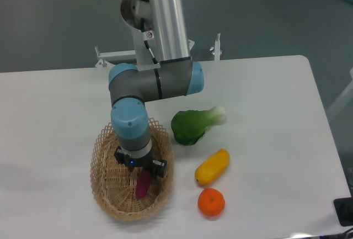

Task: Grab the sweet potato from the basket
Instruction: 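Lower further and close the gripper on the purple sweet potato, then lift the sweet potato out of the basket and carry it away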

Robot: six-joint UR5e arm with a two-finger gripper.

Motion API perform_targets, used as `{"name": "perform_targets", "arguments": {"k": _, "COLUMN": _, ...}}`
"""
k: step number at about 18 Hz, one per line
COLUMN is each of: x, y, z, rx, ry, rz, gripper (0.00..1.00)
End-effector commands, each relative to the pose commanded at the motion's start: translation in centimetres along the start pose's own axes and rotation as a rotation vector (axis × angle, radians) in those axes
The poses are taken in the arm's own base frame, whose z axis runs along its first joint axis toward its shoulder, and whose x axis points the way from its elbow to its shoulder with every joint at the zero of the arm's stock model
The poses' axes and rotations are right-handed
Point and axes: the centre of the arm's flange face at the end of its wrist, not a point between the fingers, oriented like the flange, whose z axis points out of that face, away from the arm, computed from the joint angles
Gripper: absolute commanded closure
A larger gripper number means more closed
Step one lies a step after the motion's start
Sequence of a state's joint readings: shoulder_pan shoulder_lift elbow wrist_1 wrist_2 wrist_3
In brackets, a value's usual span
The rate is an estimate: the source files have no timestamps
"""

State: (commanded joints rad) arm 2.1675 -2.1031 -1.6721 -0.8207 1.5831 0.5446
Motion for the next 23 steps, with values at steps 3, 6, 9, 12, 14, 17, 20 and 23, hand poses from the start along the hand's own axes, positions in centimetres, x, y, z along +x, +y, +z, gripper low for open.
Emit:
{"name": "perform_targets", "arguments": {"k": 3, "x": 0.0, "y": 0.0, "z": -0.2, "rx": 0.003, "ry": -0.002, "rz": 0.005, "gripper": 0.74}}
{"name": "perform_targets", "arguments": {"k": 6, "x": 0.0, "y": 0.0, "z": -0.3, "rx": 0.007, "ry": -0.003, "rz": 0.006, "gripper": 0.78}}
{"name": "perform_targets", "arguments": {"k": 9, "x": -0.4, "y": -0.3, "z": -1.8, "rx": 0.030, "ry": -0.016, "rz": 0.023, "gripper": 0.79}}
{"name": "perform_targets", "arguments": {"k": 12, "x": -2.2, "y": -0.1, "z": -6.4, "rx": 0.092, "ry": -0.049, "rz": 0.040, "gripper": 0.79}}
{"name": "perform_targets", "arguments": {"k": 14, "x": -3.6, "y": 0.3, "z": -8.2, "rx": 0.114, "ry": -0.068, "rz": 0.026, "gripper": 0.79}}
{"name": "perform_targets", "arguments": {"k": 17, "x": -6.7, "y": 1.2, "z": -11.5, "rx": 0.145, "ry": -0.112, "rz": 0.060, "gripper": 0.79}}
{"name": "perform_targets", "arguments": {"k": 20, "x": -10.5, "y": 3.3, "z": -13.7, "rx": 0.153, "ry": -0.123, "rz": 0.020, "gripper": 0.79}}
{"name": "perform_targets", "arguments": {"k": 23, "x": -14.8, "y": 6.6, "z": -17.6, "rx": 0.159, "ry": -0.122, "rz": 0.068, "gripper": 0.79}}
